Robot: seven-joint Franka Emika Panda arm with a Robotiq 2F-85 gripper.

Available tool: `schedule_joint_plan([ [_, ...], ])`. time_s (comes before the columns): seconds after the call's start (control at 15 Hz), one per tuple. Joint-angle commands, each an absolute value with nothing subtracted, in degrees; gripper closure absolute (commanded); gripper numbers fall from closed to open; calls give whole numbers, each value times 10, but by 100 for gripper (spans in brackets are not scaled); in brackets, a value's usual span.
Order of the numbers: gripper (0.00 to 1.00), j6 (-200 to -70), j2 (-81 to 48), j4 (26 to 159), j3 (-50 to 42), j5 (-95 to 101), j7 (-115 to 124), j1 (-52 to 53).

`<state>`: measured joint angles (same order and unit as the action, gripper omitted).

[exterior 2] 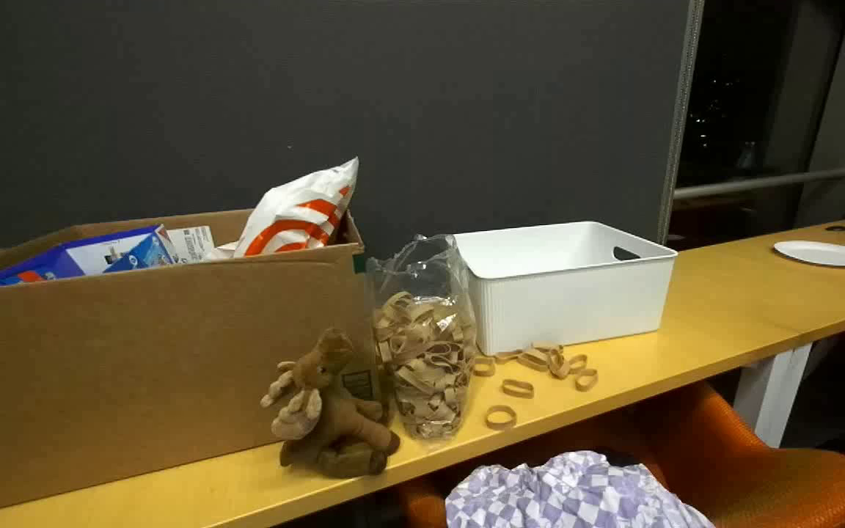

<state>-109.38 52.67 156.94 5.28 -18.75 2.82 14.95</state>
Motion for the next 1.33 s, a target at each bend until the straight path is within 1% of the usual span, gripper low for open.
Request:
schedule_joint_plan([
  [0.0,0,-1090,527,1568,60,-194,22,139],
  [0.33,0,-1125,481,1572,42,-173,3,106],
  [0.67,0,-1248,401,1580,9,-134,-35,46],
  [1.0,0,-1418,232,1545,-22,-95,-31,-5],
  [1.27,0,-1515,90,1479,-39,-94,-13,-25],
])
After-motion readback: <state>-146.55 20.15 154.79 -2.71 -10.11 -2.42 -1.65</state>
